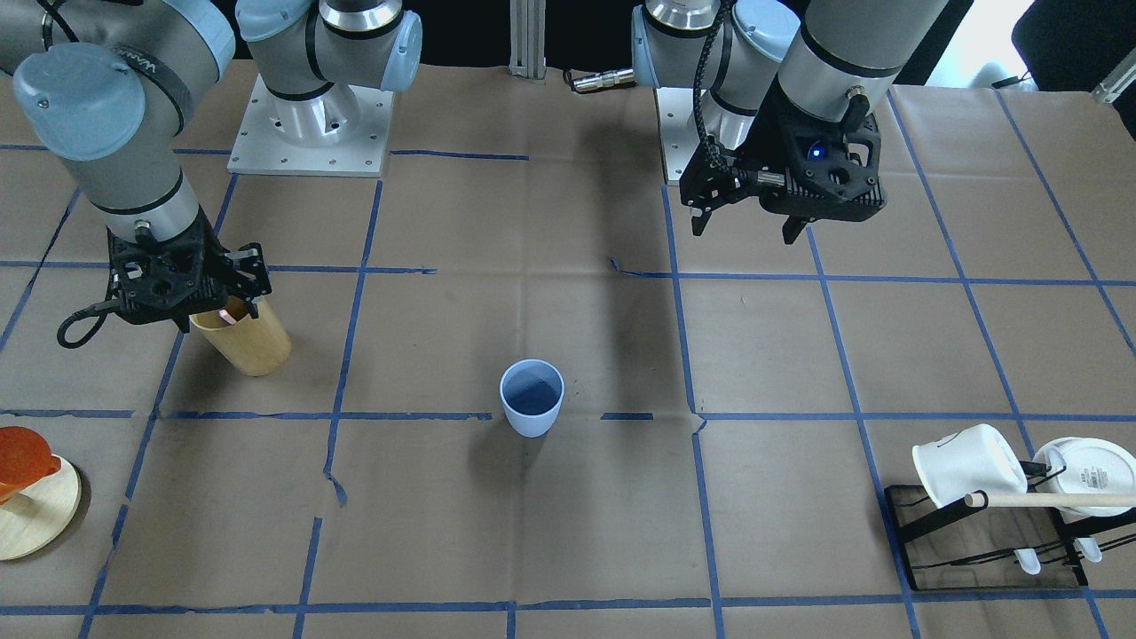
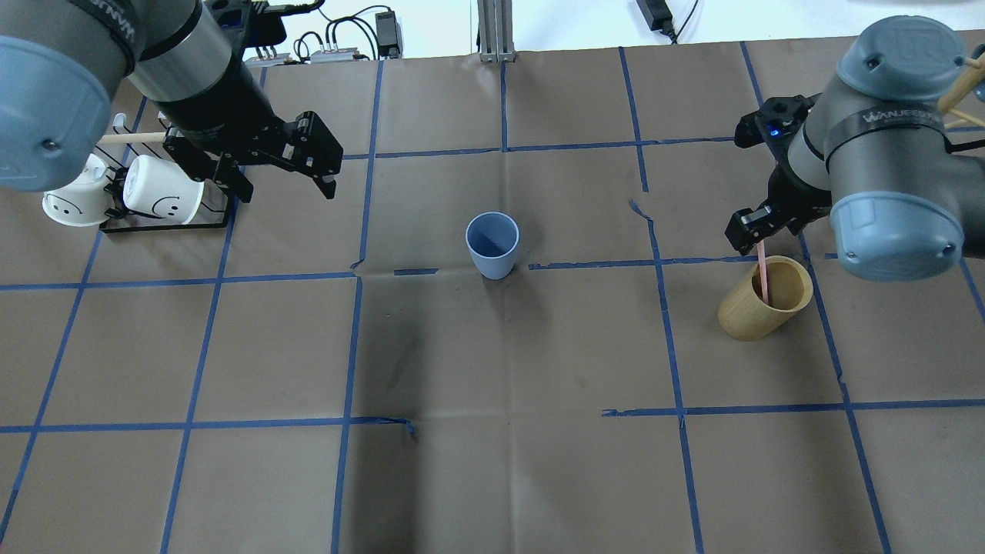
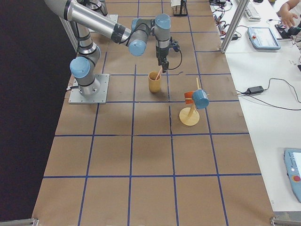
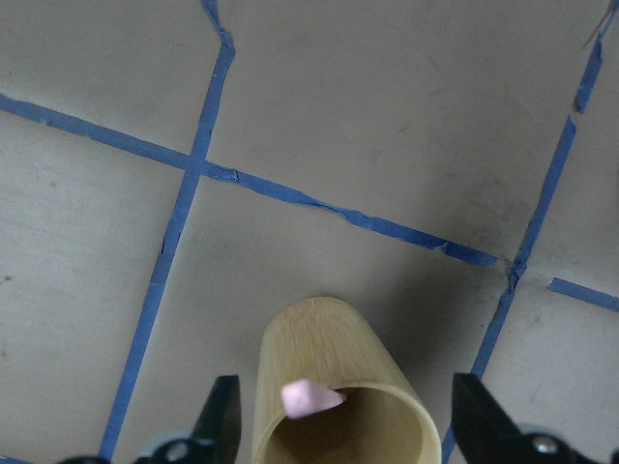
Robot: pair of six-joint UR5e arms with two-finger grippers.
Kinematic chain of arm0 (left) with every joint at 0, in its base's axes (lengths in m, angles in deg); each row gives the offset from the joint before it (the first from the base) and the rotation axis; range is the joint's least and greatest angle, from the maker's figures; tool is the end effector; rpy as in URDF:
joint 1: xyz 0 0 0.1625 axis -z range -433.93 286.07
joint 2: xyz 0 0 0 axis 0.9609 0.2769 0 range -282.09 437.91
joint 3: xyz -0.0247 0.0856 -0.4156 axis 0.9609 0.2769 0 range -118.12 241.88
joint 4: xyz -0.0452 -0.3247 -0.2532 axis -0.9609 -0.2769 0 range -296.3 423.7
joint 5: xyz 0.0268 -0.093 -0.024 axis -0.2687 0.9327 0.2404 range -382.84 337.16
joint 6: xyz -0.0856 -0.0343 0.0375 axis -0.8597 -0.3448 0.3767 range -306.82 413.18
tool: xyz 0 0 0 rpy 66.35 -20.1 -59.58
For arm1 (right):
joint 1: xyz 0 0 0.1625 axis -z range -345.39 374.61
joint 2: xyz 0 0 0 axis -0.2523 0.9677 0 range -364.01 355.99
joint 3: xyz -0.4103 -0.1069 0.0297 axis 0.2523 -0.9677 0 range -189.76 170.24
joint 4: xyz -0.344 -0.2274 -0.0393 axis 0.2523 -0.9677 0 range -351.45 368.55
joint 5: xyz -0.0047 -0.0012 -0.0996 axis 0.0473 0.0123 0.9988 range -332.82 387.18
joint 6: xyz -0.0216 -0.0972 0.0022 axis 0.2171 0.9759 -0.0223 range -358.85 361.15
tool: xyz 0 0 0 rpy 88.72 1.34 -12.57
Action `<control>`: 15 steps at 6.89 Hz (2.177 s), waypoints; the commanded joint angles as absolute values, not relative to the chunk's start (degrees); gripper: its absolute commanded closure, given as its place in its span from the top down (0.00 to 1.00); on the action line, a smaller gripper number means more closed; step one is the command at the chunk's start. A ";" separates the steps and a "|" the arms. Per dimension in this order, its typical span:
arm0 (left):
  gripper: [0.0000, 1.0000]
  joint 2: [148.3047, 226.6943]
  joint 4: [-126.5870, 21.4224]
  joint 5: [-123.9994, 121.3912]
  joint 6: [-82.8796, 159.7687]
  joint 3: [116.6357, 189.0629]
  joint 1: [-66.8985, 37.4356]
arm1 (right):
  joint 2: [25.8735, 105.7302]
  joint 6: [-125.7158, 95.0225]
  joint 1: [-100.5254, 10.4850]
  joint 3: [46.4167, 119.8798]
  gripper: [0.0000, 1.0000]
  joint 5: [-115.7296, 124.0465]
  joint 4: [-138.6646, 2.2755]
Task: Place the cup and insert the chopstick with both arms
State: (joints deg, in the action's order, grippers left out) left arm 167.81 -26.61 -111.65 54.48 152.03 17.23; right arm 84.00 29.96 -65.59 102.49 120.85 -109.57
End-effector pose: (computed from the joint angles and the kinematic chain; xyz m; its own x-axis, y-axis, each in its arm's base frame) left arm -0.1453 -0.4877 0.4870 -0.9989 0.0428 0.0209 0.0429 0.9991 0.0057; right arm 0.0435 -0.4932 0.3338 -0.9429 -0.3212 0.0886 -0.3247 0.9454 -0.0285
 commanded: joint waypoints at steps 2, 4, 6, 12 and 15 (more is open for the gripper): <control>1.00 168.60 -27.18 -114.42 53.88 151.44 17.13 | 84.06 29.72 -65.72 102.30 0.48 120.70 -109.66; 1.00 167.99 -26.92 -114.33 53.79 151.80 16.95 | 84.24 29.46 -65.72 102.30 0.34 120.70 -109.57; 1.00 168.00 -27.09 -114.42 53.79 151.88 16.86 | 84.41 29.28 -65.81 102.21 0.25 120.61 -109.57; 1.00 167.73 -27.18 -114.33 53.97 151.97 16.78 | 84.76 28.75 -65.81 100.37 0.14 119.55 -109.14; 1.00 167.12 -27.44 -114.68 54.41 152.23 16.86 | 84.85 28.66 -65.81 95.65 0.08 120.08 -102.66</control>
State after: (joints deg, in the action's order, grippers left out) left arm 167.22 -27.31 -114.65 54.36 152.27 16.85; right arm 84.82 28.68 -65.81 98.29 119.99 -105.91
